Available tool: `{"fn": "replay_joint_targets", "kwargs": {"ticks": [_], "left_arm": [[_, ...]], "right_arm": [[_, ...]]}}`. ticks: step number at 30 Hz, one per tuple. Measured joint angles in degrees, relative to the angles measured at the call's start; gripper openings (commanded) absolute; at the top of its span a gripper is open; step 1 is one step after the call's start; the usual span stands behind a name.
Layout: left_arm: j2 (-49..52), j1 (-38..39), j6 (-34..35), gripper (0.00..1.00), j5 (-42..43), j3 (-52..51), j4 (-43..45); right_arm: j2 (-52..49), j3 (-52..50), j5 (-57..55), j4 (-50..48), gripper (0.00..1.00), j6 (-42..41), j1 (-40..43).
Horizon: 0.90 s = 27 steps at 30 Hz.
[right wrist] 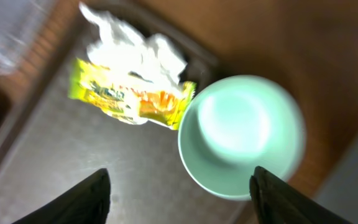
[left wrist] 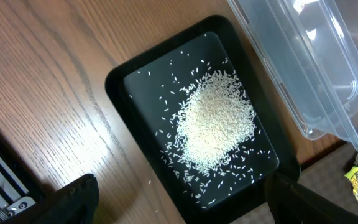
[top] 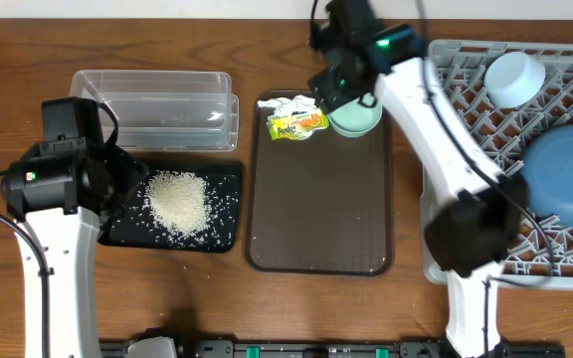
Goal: Sort waste into correct bins and load items into the dishwasher rack
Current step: 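Move the right gripper to the mint-green bowl and grasp its rim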
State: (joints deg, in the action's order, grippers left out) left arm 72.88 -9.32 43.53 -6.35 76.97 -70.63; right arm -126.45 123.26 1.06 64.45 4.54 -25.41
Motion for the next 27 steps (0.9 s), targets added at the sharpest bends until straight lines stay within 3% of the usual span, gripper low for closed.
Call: {"fn": "replay_joint_targets", "kwargs": {"ticks": [3, 10, 16, 21, 27], "left_arm": [[0.0, 0.0, 0.0, 0.88, 0.0, 0.0, 0.0], [0.0, 0.0, 0.0, 0.88, 0.0, 0.0, 0.0], [0.0, 0.0, 0.0, 0.88, 0.0, 0.0, 0.0], [0.0, 0.0, 0.0, 0.88, 0.0, 0.0, 0.0], [0.0, 0.0, 0.0, 0.88, 0.0, 0.0, 0.0]], "right_arm": [[-5.2, -0.1, -0.3, 0.2, 0.52, 0.2, -0.6], [-10.5, -0.7, -0.7, 2.1, 0.38, 0.3, -1.3], [-10.5, -0.7, -1.8, 2.6, 0.34, 0.3, -1.3], [-10.5, -0.7, -2.2, 3.5, 0.2, 0.4, -1.3], [-10.5, -0.7, -2.2, 4.7, 0.19, 0.3, -1.3]]}}
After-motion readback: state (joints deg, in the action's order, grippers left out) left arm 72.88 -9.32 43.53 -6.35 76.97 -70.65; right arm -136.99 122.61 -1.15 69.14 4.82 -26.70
